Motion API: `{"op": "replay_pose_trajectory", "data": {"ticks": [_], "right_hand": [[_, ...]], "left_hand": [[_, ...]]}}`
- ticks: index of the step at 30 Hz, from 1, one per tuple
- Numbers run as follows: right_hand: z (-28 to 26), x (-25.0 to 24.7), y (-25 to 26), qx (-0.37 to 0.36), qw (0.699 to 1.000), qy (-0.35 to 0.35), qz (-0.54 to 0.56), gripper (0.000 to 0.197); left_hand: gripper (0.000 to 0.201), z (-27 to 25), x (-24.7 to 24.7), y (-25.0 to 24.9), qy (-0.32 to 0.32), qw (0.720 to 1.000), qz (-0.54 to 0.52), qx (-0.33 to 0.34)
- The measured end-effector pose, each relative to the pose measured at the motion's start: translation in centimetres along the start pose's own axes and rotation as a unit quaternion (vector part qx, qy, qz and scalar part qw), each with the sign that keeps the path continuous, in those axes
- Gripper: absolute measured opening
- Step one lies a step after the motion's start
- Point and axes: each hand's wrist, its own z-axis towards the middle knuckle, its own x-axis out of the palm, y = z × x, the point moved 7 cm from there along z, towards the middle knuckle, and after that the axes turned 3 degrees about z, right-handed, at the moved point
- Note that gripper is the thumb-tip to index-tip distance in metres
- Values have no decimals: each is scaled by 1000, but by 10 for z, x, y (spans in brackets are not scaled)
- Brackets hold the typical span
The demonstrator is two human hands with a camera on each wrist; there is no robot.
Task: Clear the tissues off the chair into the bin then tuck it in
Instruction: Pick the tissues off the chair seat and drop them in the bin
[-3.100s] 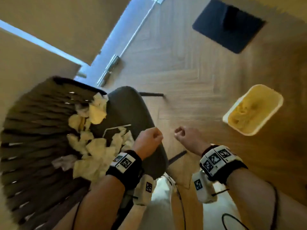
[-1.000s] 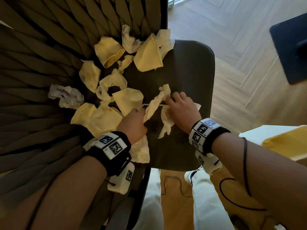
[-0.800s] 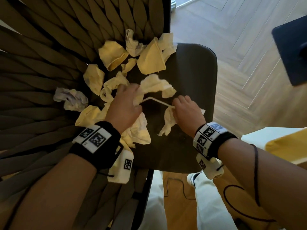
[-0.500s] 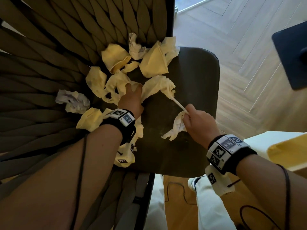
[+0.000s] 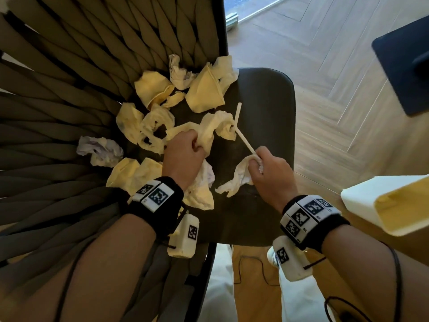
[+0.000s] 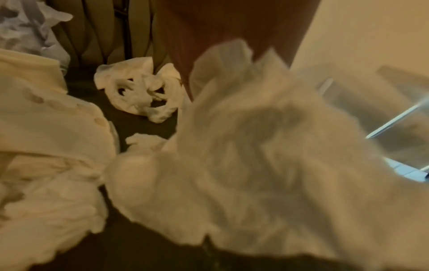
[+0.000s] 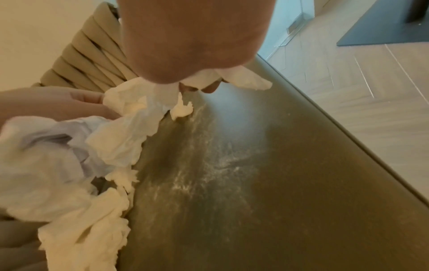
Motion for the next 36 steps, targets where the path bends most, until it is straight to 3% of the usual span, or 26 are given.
{"op": "replay_pose_trajectory", "data": {"ticks": [4,9,15,20,25,28,31,34,36], "right_hand": [[-4,-22,-11,48,996,-51,62,16],[-36,-78,-66,148,980,-110,77,17],[-107,-143,-209,353,926,-111,78,22],[-169,-174,-347,510,845,-75,140,38],[-194,-175,-440,539,823,-20,178,38],[-197,-166,-477,555,801,-23,223,36],[-193,-146,-505,550,803,15,229,33],[-187,-137,-529,539,799,-19,265,32],[-182,-139,-539,547,782,-60,293,35]], "left_hand": [[9,-21,0,-47,10,998,-17,55],[4,-45,42,-141,105,984,-48,137],[6,-76,150,-276,221,950,-48,217],[13,-110,277,-373,343,904,1,255],[11,-135,407,-437,433,853,79,280],[12,-136,474,-455,445,833,140,296],[13,-128,528,-459,435,818,203,317],[26,-120,567,-460,429,810,237,322],[33,-114,585,-461,409,817,243,326]]}}
